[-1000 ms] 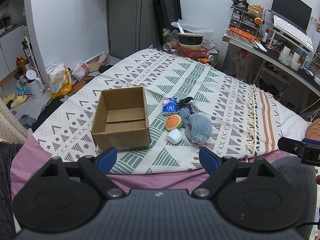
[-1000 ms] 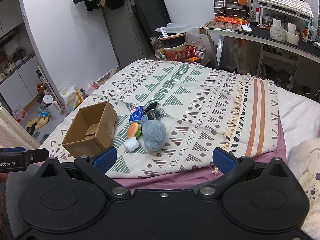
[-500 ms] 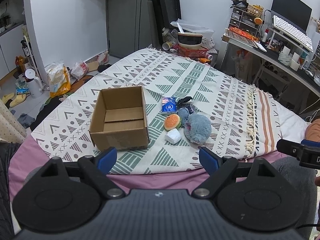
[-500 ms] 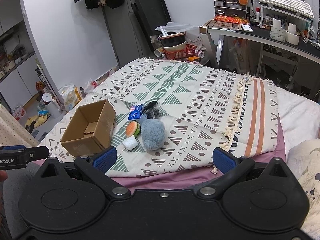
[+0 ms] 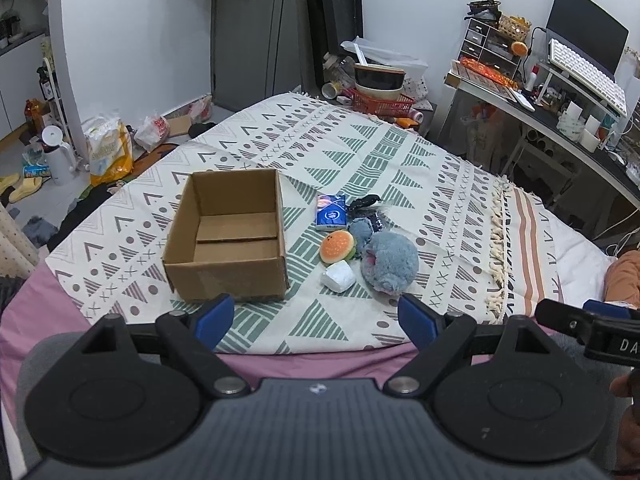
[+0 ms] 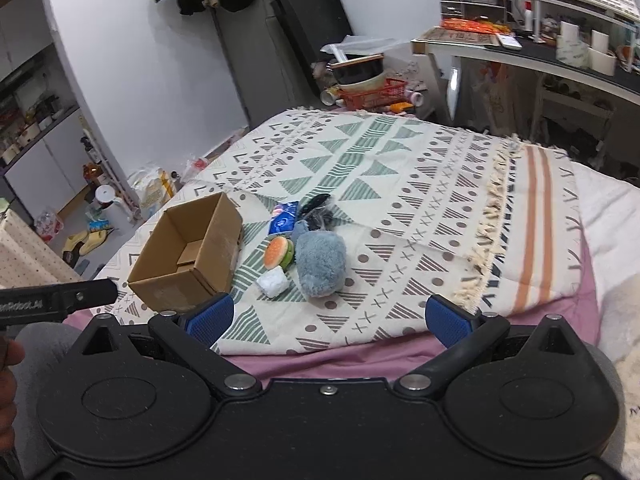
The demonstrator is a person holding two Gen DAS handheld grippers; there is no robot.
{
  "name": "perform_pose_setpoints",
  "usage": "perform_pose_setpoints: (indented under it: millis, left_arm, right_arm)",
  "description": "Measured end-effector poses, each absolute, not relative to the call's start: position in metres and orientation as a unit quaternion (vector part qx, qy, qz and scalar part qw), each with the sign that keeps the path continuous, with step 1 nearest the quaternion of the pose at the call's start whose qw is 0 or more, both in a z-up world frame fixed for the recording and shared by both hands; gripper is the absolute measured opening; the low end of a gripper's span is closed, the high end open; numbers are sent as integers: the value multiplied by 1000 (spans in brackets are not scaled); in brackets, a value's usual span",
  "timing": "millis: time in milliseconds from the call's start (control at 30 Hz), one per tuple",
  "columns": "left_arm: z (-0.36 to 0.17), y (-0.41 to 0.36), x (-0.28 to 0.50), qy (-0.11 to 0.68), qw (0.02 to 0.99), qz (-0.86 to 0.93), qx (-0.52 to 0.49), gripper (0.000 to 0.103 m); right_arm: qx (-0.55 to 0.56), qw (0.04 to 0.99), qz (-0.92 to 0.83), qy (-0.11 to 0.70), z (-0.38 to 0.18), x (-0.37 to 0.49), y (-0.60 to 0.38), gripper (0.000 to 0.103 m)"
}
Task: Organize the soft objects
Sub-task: 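Reach the right tool to the grey plush toy and close on it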
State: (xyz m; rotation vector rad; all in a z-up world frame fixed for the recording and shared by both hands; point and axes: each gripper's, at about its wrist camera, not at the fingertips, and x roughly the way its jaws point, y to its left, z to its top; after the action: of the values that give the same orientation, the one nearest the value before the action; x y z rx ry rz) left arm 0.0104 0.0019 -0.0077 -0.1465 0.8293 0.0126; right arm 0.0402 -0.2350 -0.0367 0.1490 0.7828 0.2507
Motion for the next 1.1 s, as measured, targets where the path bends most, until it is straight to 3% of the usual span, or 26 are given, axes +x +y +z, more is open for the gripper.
perform_pose_setpoints:
  millis: [400,600,733,800,900,1033,1100]
  left_arm:
    - [-35,-2,49,414,905,-2,-98,87]
    - [-51,-5,73,424,901,13,-90,88]
    - [-62,-2,87,418,901,17,-116,88]
    - [-66,-2,94,415,902,24,-119,88]
    - [-73,-6,108,426,897,30,-114,88]
    - [-84,-7,123,438,892,44,-107,88]
    - [-89,-6,129,444,888,41,-111,88]
  right_arm:
    - [110,892,150,413,-69,94,-230,68]
    - [127,883,151,426,-83,121,-225,69]
    - [138,879,148,432,-93,139,-224,89]
    - [144,875,152,437,-98,148,-223,90]
    - [149,869,162,443,-105,161,-218,87]
    - [157,856,179,458,-117,179,-211,68]
    - [162,850,182,467,-124,187,-208,65]
